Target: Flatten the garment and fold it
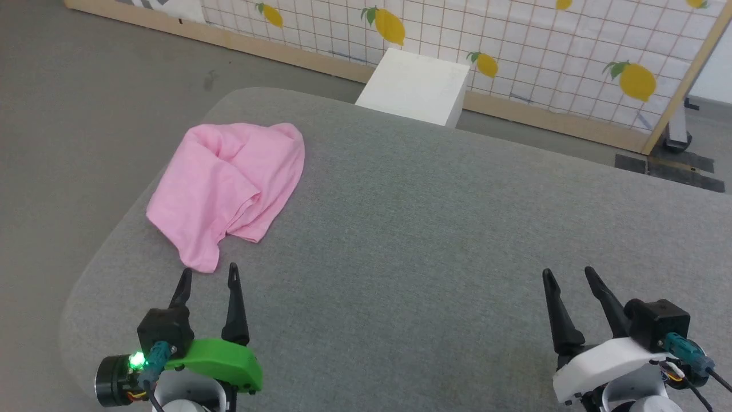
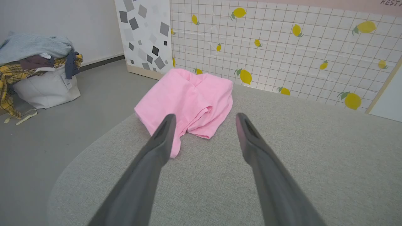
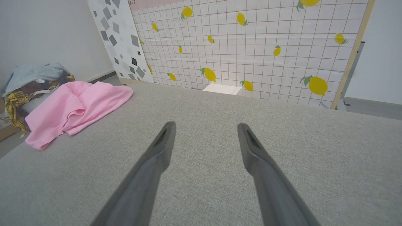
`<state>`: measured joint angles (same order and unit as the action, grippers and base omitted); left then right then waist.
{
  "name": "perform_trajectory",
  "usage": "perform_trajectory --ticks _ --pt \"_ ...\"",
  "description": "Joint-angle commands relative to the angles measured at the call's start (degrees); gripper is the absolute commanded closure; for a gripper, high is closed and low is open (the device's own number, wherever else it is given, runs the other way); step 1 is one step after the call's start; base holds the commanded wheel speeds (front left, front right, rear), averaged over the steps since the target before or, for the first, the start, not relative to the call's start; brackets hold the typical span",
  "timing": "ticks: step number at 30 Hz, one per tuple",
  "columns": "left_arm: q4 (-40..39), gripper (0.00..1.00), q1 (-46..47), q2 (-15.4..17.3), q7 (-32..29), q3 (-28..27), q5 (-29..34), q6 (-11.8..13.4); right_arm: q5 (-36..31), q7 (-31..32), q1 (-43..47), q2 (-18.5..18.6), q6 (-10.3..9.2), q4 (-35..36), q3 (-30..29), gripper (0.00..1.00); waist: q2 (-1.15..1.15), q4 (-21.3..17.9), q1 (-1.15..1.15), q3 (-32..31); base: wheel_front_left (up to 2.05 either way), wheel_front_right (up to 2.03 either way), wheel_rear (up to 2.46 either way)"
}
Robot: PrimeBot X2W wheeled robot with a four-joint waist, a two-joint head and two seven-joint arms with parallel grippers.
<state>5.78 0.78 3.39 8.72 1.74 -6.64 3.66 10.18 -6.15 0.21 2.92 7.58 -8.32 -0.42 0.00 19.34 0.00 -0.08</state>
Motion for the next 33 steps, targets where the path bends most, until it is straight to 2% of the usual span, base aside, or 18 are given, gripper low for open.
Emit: perform_trajectory --ticks 1,33 --pt "0.38 0.0 0.09 0.12 0.71 -0.06 -0.95 0.55 0.57 -0.59 0.97 -0.03 -0.05 -0.35 -0.07 0.0 0.0 0.76 0.0 -0.06 0.0 0.0 0.0" --pt "3.23 0.0 -0.06 0.12 4.49 0.24 -3.0 1.91 3.69 -1.31 2.72 -0.04 -0.08 -1.76 0.85 0.0 0.0 7.61 0.0 -0.9 0.0 0.0 0.0"
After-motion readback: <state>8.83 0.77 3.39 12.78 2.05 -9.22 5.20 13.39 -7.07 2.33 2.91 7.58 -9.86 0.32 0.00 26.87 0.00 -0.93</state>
